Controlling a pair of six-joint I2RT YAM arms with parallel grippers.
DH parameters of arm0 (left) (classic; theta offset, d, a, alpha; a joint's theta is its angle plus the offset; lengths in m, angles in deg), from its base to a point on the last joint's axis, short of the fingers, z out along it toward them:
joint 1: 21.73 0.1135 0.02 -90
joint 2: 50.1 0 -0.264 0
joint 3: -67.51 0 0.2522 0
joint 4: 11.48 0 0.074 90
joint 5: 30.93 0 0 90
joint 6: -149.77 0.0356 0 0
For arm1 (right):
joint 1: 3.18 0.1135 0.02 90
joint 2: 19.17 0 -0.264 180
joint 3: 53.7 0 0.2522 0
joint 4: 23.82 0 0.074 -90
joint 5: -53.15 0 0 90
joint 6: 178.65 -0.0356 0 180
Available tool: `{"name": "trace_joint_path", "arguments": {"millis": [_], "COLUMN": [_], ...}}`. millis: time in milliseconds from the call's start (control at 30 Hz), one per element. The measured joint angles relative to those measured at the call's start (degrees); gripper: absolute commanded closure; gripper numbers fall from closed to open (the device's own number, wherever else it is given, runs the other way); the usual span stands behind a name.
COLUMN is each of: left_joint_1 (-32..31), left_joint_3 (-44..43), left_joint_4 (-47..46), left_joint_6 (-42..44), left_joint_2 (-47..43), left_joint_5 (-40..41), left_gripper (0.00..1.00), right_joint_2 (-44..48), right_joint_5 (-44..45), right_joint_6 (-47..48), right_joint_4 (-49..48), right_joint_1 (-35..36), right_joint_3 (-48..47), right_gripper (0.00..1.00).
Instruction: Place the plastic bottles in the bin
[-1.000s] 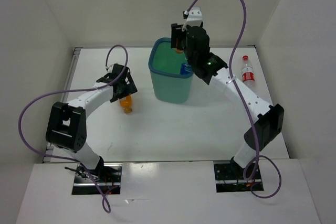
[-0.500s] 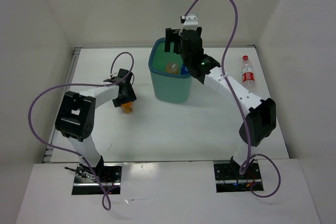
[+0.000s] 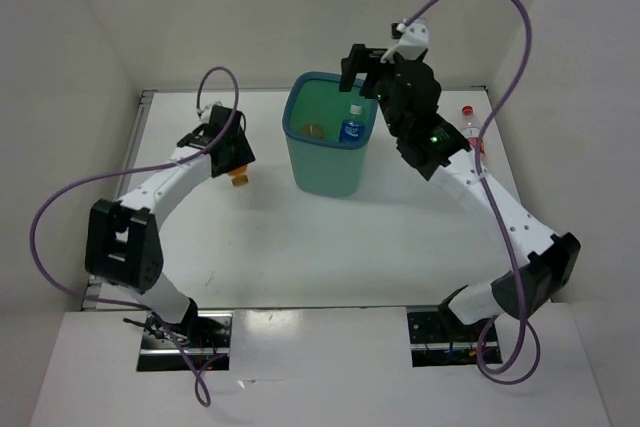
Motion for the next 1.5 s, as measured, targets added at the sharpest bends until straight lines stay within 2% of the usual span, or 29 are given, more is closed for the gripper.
{"name": "trace_joint_path", "arguments": {"millis": [200,333,467,600,667,800,833,933,1067,1167,1400,1500], "left_joint_1": [-1.75,-4.52,-8.31,-13.55,-15.87,-19.15,-19.71,-20.85,-21.31,-21.31,-21.42,-21.42], "left_joint_3": [-12.63,-23.71,-37.11,-49.27,-54.47,-68.52,-71.56,-77.02,-78.09,-76.56,-56.24,-49.20], "left_joint_4": [-2.64,-7.45,-9.97,-8.52,-5.92,1.55,3.41,7.82,11.13,11.02,6.01,3.45], "left_joint_6": [4.50,8.96,13.86,18.47,19.91,21.94,22.21,22.43,22.36,22.32,22.01,21.94], "left_joint_2": [-10.78,-11.34,-3.82,8.41,14.34,27.52,30.01,34.71,35.43,34.07,20.55,15.17], "left_joint_5": [-0.17,-3.26,-6.05,-6.34,-6.03,-4.87,-4.35,-2.67,-0.76,0.28,1.57,1.44], "left_gripper": [0.62,0.55,0.53,0.49,0.49,0.43,0.40,0.40,0.39,0.30,0.02,0.00], "right_joint_2": [7.54,9.60,9.66,9.51,9.01,5.66,4.33,-0.35,-4.79,-6.71,-12.50,-16.85], "right_joint_5": [-0.09,0.22,1.09,2.86,3.19,2.93,2.25,-0.74,-2.43,-4.52,-10.78,-11.96], "right_joint_6": [-2.69,-4.74,-6.27,-8.63,-8.87,-7.65,-7.32,-6.58,-4.68,-3.82,-3.63,-2.80], "right_joint_4": [-0.57,-0.66,-0.31,1.14,1.62,1.84,2.45,3.65,4.39,4.42,3.80,3.98], "right_joint_1": [-8.90,-15.82,-20.72,-28.00,-31.85,-38.71,-40.35,-44.81,-47.71,-48.43,-53.22,-53.88], "right_joint_3": [5.53,9.79,12.13,13.49,13.60,13.49,13.22,11.98,11.69,11.58,10.43,7.87], "right_gripper": [0.00,0.00,0.00,0.00,0.00,0.00,0.00,0.00,0.00,0.00,0.00,0.00]}}
